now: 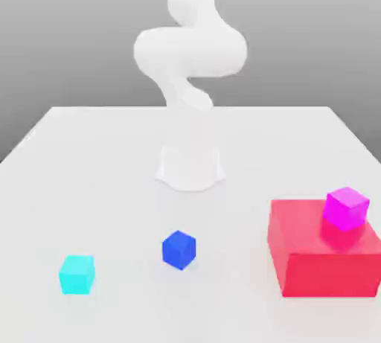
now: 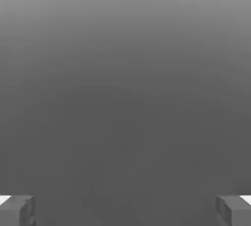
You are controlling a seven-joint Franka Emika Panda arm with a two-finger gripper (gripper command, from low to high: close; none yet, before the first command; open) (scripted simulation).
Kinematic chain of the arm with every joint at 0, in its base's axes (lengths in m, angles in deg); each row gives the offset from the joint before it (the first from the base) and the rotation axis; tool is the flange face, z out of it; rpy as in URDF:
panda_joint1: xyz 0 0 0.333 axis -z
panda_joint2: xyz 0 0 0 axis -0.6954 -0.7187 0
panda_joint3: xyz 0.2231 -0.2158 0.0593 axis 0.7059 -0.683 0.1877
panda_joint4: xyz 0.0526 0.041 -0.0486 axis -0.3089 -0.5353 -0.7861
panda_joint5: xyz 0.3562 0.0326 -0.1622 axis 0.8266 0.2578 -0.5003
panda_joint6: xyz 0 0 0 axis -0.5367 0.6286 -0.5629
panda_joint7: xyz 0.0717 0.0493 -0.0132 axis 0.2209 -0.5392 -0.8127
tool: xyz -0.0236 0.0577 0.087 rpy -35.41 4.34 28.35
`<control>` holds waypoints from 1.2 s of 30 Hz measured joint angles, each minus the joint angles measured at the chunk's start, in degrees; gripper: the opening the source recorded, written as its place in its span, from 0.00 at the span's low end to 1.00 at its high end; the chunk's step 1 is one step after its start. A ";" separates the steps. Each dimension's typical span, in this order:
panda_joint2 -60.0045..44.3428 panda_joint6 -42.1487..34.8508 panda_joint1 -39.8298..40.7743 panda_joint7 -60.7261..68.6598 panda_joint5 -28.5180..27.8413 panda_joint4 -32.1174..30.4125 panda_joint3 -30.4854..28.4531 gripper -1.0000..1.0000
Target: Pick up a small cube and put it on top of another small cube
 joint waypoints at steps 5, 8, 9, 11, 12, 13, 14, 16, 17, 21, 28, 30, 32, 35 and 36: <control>-8.29 7.49 1.89 -5.67 1.54 -9.24 0.71 0.50; -13.21 11.93 2.99 -9.31 2.26 -14.81 1.49 0.50; -14.88 13.44 3.38 -10.59 2.47 -16.72 1.82 0.50; -18.34 16.55 4.11 -13.28 2.81 -20.63 2.48 0.50; -20.16 18.17 4.56 -14.75 2.93 -22.66 2.90 0.50; -22.05 19.86 4.99 -16.31 3.00 -24.74 3.30 0.50; -24.06 21.62 5.52 -17.99 3.03 -26.90 3.80 0.50; -28.60 25.52 6.74 -21.82 2.78 -31.42 4.85 0.50; -31.94 28.17 7.25 -23.54 2.68 -33.20 5.20 0.50; -43.77 37.29 7.65 -26.21 2.49 -34.77 4.96 0.50; -55.61 47.11 4.04 -27.13 1.76 -33.10 1.30 0.50; -56.45 47.81 3.62 -27.18 1.80 -32.99 0.94 0.00; -56.45 47.84 3.62 -27.22 1.75 -32.99 0.95 0.00; -56.87 48.23 3.42 -27.37 1.63 -32.93 0.76 0.00; -56.29 47.74 3.72 -27.35 1.55 -33.00 0.98 0.00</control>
